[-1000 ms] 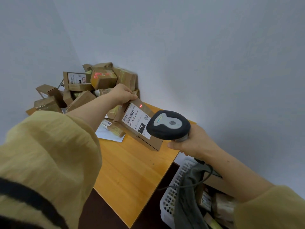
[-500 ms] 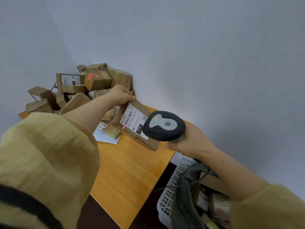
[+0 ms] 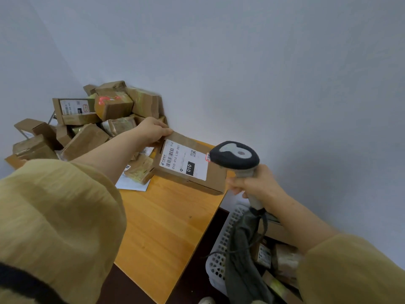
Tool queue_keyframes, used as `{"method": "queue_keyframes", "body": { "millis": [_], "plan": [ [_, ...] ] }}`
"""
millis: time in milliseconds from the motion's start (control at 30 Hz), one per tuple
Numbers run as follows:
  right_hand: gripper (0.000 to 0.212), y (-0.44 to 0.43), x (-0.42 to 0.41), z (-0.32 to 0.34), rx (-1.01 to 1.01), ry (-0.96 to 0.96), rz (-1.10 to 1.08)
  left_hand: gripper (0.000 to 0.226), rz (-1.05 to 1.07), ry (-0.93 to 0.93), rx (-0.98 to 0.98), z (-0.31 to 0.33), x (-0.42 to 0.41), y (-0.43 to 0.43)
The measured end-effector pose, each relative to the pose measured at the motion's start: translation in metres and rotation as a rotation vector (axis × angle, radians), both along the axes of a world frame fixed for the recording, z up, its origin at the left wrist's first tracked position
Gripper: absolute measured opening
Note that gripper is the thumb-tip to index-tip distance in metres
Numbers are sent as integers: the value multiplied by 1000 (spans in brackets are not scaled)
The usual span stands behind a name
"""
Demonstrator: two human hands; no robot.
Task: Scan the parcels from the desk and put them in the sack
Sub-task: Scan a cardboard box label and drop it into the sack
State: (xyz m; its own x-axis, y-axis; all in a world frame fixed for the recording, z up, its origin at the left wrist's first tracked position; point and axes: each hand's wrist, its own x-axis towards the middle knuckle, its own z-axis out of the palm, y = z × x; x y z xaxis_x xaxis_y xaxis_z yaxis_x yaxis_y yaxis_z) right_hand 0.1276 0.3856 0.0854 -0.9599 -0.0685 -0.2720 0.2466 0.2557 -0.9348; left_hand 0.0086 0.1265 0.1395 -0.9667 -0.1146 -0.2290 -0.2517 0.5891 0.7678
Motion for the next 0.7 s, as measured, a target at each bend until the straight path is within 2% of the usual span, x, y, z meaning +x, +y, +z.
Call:
{"method": "queue_keyframes", "body": {
  "millis": [100, 200, 333, 367, 433, 533, 600, 667, 700],
  "plan": [
    [31, 33, -7, -36, -219, -181, -318, 15, -25, -72, 138, -16, 7, 12],
    [47, 60, 1, -69, -377, -340, -481, 16, -54, -151, 267, -39, 10, 33],
    [21, 79, 22, -98, -572, -408, -617, 15, -64, -279, 393, -75, 12, 70],
    [21, 83, 27, -104, -631, -402, -668, 17, -71, -306, 415, -84, 12, 81],
    [36, 92, 35, -115, -729, -401, -767, 22, -85, -353, 453, -103, 12, 102],
    [34, 109, 49, -134, -711, -427, -894, 24, -179, -502, 428, -132, 13, 132],
    [41, 121, 59, -149, -690, -478, -956, 19, -316, -682, 322, -149, 17, 152],
    [51, 135, 69, -170, -657, -491, -1033, 30, -393, -814, 269, -169, 20, 170],
    [48, 142, 75, -180, -641, -492, -1088, 34, -378, -828, 277, -179, 21, 182]
  ]
}}
